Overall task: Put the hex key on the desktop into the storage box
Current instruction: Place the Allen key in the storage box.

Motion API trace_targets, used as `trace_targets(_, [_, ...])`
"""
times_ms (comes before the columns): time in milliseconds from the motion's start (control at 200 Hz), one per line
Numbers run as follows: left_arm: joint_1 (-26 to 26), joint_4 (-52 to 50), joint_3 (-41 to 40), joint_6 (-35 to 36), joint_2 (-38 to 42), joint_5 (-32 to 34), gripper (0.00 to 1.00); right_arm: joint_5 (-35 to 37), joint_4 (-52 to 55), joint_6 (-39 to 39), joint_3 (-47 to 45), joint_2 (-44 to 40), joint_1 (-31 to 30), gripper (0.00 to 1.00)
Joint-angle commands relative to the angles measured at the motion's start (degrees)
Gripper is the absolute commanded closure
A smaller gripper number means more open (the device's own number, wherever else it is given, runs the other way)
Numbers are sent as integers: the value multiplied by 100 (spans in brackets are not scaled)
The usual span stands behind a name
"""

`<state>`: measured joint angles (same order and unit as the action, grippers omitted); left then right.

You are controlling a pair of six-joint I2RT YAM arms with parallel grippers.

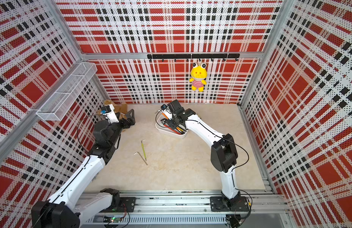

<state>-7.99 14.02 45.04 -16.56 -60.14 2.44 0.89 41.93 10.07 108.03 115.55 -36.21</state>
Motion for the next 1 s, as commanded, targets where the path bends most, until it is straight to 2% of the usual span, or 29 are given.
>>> trace_targets(0, [52,-15,-21,-36,90,-42,1,4,-6,354,235,343,178,100])
trace_targets(411, [52,-26,-20,-30,126,2,1,0,147,375,1038,1413,342,100])
trace_targets(997, [47,-30,-31,-23,74,20,1,-50,43,89,1224,2126,377,100])
